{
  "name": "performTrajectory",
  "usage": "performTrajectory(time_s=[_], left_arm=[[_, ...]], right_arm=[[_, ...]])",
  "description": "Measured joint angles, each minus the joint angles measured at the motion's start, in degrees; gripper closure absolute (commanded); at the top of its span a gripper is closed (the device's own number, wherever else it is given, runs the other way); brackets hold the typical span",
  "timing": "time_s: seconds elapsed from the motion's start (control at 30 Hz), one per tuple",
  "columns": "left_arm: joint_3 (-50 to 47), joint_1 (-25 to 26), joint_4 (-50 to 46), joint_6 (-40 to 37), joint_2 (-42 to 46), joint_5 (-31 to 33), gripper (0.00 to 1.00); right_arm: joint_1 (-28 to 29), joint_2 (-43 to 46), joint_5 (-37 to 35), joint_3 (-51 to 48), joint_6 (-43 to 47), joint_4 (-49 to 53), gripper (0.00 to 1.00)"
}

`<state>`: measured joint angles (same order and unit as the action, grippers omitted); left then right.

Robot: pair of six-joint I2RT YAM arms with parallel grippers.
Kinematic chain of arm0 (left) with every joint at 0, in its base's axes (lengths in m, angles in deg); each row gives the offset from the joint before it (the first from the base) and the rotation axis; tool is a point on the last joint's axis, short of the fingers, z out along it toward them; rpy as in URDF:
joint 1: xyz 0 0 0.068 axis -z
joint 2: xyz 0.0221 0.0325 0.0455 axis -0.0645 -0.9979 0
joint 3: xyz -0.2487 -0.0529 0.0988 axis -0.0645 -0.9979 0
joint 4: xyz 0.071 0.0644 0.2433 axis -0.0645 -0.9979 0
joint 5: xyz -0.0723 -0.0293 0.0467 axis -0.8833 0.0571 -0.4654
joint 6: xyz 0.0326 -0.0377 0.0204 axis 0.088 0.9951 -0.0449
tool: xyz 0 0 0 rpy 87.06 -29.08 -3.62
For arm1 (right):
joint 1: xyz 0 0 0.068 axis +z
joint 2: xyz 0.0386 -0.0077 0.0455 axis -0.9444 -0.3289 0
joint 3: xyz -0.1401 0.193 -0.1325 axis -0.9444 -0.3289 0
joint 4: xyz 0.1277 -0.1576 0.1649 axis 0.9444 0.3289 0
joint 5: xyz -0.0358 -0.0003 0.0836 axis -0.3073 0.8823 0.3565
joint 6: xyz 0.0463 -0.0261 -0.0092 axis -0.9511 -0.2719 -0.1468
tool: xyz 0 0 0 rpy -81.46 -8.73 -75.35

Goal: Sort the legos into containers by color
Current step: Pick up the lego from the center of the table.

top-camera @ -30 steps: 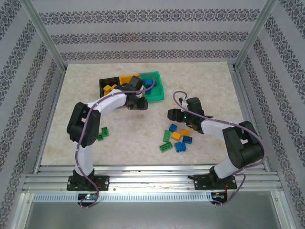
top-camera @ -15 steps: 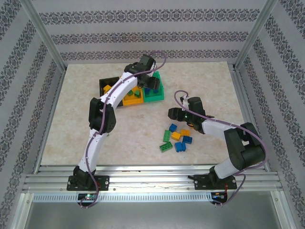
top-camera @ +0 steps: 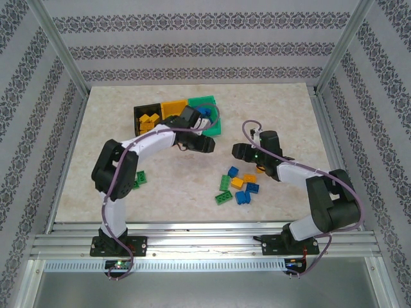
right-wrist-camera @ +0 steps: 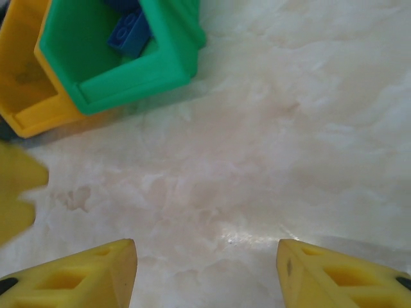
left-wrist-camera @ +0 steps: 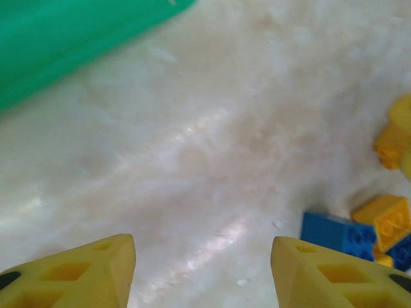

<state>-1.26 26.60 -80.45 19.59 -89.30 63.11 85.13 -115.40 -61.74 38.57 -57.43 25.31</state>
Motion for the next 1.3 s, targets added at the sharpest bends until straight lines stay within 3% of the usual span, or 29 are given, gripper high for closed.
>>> performTrajectory(time_s=[0.13, 0.3, 0.73, 1.1, 1.2, 1.3], left_arm=[[-6.6, 2.0, 7.5, 3.4, 1.3, -0.4, 0.45], [-7.1, 5.8, 8.9, 4.6, 0.6, 0.9, 0.45], [1.4, 14.6, 1.9, -2.0, -3.3, 3.3, 0.43], [6.6, 16.7, -1.5, -6.0, -7.3, 4.0, 0.42], [10.0, 16.9, -3.5, -6.4, -10.5, 4.9, 0.44], [11.4, 16.9, -4.8, -6.8, -12.1, 5.7, 0.53]], right_arm=[[-2.0, -0.7, 1.5, -0.3, -1.5, -1.0, 0.40], [-2.5, -0.8, 2.7, -0.8, -2.6, -1.8, 0.40], [-4.6, -0.8, 4.4, -1.8, -4.3, -3.7, 0.40], [-7.8, -1.4, 7.3, -3.4, -7.2, -6.4, 0.40], [-7.8, -1.4, 7.0, -3.5, -7.3, -6.4, 0.39], [-8.5, -1.4, 7.1, -4.0, -7.4, -6.2, 0.40]])
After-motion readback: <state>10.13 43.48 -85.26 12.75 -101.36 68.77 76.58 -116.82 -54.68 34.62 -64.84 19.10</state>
